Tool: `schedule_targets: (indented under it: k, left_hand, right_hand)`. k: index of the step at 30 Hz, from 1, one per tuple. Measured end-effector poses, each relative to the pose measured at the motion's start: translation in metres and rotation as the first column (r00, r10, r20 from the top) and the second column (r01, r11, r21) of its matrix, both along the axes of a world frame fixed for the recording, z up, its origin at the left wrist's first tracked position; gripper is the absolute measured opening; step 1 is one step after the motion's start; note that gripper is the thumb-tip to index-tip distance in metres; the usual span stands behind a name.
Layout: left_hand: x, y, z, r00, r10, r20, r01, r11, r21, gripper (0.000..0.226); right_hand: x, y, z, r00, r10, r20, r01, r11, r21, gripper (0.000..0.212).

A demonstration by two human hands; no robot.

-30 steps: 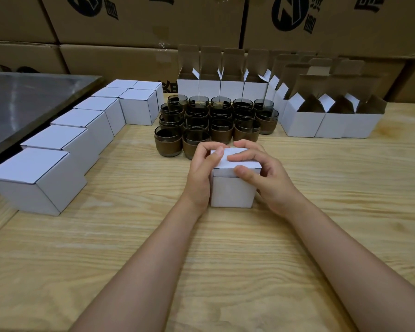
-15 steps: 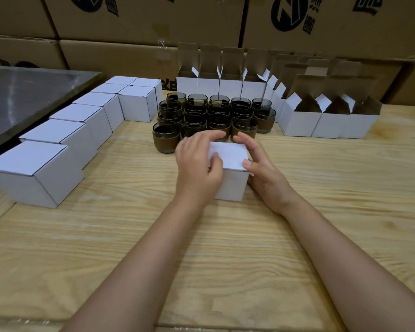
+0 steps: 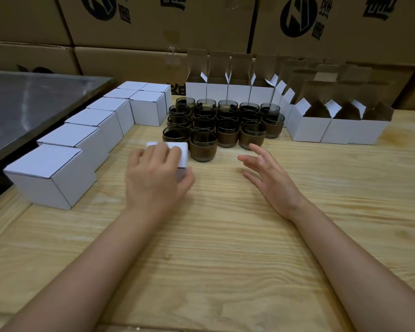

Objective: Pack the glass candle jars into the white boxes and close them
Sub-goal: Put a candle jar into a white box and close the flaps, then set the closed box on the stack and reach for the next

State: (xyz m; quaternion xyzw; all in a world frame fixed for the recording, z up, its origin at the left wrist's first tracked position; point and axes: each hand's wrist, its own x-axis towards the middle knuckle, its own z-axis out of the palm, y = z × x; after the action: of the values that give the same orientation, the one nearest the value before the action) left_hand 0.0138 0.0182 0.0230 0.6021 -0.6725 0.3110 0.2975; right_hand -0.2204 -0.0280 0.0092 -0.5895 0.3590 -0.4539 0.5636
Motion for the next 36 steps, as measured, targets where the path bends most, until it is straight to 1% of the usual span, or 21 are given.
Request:
schedule_targets:
  k: [3, 8, 11, 14, 16, 19, 23, 27, 29, 31, 32, 33, 34, 36]
  left_hand:
    - [0.031, -0.013, 0.000, 0.997, 0.053, -0.054, -0.051, 0.998, 0.036, 0.019]
    - [0.062, -0.052, 0.001, 0.989, 0.104, -0.106, -0.087, 0.985, 0.149, 0.020]
    - [0.073, -0.081, 0.002, 0.981, 0.129, -0.141, -0.095, 0.969, 0.226, 0.024]
    - [0.079, -0.105, 0.003, 0.970, 0.122, -0.212, -0.062, 0.961, 0.269, 0.022]
    - [0.081, -0.116, 0.002, 0.953, 0.108, -0.284, -0.023, 0.958, 0.287, 0.020]
    - [0.085, -0.128, 0.006, 0.929, 0.129, -0.346, -0.007, 0.943, 0.333, 0.022]
    - [0.093, -0.142, 0.011, 0.911, 0.155, -0.383, 0.028, 0.901, 0.432, 0.028]
    - [0.101, -0.150, 0.014, 0.900, 0.171, -0.401, 0.045, 0.878, 0.477, 0.032]
    - [0.101, -0.150, 0.015, 0.887, 0.164, -0.433, 0.084, 0.863, 0.498, 0.038]
    - [0.096, -0.145, 0.016, 0.861, 0.115, -0.496, 0.164, 0.860, 0.484, 0.046]
    - [0.091, -0.141, 0.018, 0.853, 0.066, -0.517, 0.201, 0.874, 0.443, 0.048]
    - [0.083, -0.134, 0.021, 0.850, -0.005, -0.526, 0.232, 0.902, 0.365, 0.047]
    - [0.072, -0.126, 0.026, 0.851, -0.093, -0.517, 0.257, 0.932, 0.256, 0.044]
    - [0.042, -0.106, 0.031, 0.828, -0.249, -0.502, 0.317, 0.947, 0.054, 0.036]
  right_hand:
    - [0.001, 0.000, 0.000, 1.000, -0.015, 0.007, 0.015, 1.000, 0.005, 0.058]
    - [0.002, 0.000, -0.001, 1.000, -0.029, 0.002, 0.029, 1.000, 0.007, 0.056]
    - [0.001, -0.002, -0.003, 0.999, -0.034, 0.010, 0.034, 0.999, 0.013, 0.050]
    - [0.001, -0.004, -0.005, 0.999, -0.041, 0.022, 0.041, 0.999, 0.016, 0.044]
    - [0.001, -0.006, -0.006, 0.999, -0.043, 0.028, 0.042, 0.999, 0.017, 0.042]
    - [0.000, -0.008, -0.007, 0.999, -0.040, 0.036, 0.039, 0.999, 0.017, 0.042]
    - [-0.001, -0.009, -0.008, 0.998, -0.039, 0.050, 0.038, 0.999, 0.019, 0.041]
    - [-0.001, -0.011, -0.009, 0.997, -0.043, 0.064, 0.041, 0.999, 0.024, 0.039]
    - [-0.001, -0.011, -0.009, 0.997, -0.045, 0.069, 0.043, 0.999, 0.027, 0.041]
    - [-0.001, -0.011, -0.008, 0.997, -0.049, 0.061, 0.047, 0.998, 0.028, 0.039]
    - [-0.001, -0.011, -0.008, 0.997, -0.051, 0.055, 0.049, 0.998, 0.027, 0.035]
    - [0.000, -0.010, -0.007, 0.998, -0.051, 0.048, 0.050, 0.998, 0.025, 0.033]
    - [0.000, -0.010, -0.007, 0.998, -0.050, 0.043, 0.049, 0.998, 0.025, 0.032]
    - [0.000, -0.009, -0.007, 0.998, -0.050, 0.032, 0.049, 0.998, 0.026, 0.030]
